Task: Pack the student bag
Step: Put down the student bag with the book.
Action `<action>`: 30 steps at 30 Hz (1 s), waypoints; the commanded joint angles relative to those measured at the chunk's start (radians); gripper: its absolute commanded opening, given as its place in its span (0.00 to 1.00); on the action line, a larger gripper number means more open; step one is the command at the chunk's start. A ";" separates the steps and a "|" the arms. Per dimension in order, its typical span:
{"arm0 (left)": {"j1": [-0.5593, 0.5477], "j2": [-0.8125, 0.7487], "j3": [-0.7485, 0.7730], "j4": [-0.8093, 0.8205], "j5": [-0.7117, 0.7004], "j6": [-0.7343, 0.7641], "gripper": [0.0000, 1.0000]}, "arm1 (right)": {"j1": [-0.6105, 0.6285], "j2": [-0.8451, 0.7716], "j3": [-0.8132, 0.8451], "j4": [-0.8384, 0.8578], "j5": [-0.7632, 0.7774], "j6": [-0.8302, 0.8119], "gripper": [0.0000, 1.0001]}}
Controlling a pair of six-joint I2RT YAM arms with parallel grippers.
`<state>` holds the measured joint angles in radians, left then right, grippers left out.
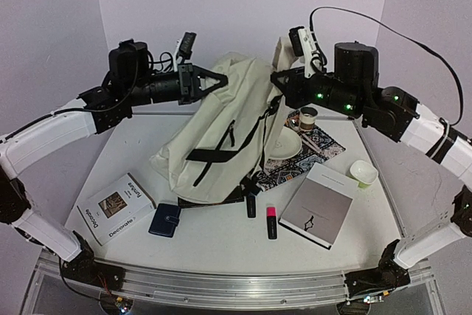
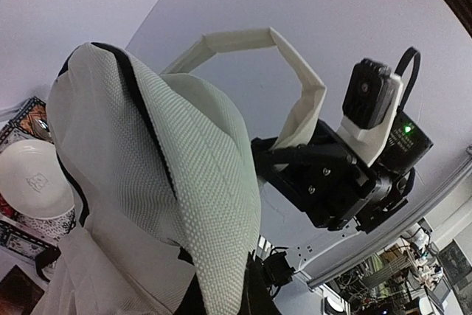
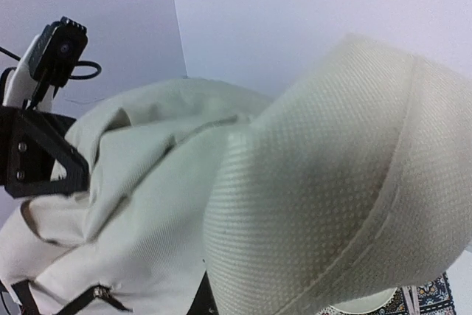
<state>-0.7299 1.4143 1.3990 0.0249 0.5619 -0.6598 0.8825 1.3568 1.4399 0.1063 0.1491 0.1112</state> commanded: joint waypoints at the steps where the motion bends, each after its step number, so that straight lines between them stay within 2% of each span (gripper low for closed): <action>1: -0.070 -0.006 0.033 0.202 -0.070 -0.020 0.00 | 0.005 -0.026 0.057 -0.027 -0.010 -0.029 0.00; 6: -0.072 -0.070 -0.143 0.233 -0.226 -0.043 0.00 | 0.006 0.026 0.033 -0.061 -0.059 0.027 0.00; 9: -0.070 -0.137 -0.282 0.233 -0.369 -0.030 0.07 | 0.005 0.079 -0.012 -0.063 -0.094 0.070 0.01; 15: -0.058 -0.223 -0.525 0.231 -0.537 -0.051 0.09 | 0.005 0.270 -0.020 -0.062 -0.213 0.156 0.08; 17: -0.049 -0.242 -0.586 0.230 -0.579 -0.058 0.09 | 0.006 0.341 0.000 -0.063 -0.263 0.180 0.18; 19: -0.040 -0.257 -0.645 0.229 -0.633 -0.066 0.05 | 0.005 0.397 0.021 -0.064 -0.323 0.192 0.34; 23: -0.019 -0.297 -0.724 0.215 -0.712 -0.069 0.00 | 0.006 0.411 0.000 -0.068 -0.373 0.183 0.57; 30: -0.005 -0.322 -0.787 0.139 -0.781 -0.071 0.00 | 0.009 0.292 -0.165 -0.068 -0.379 0.113 0.82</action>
<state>-0.7407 1.1276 0.6129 0.1706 -0.1529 -0.7409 0.8825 1.7605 1.3557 0.0422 -0.1934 0.2699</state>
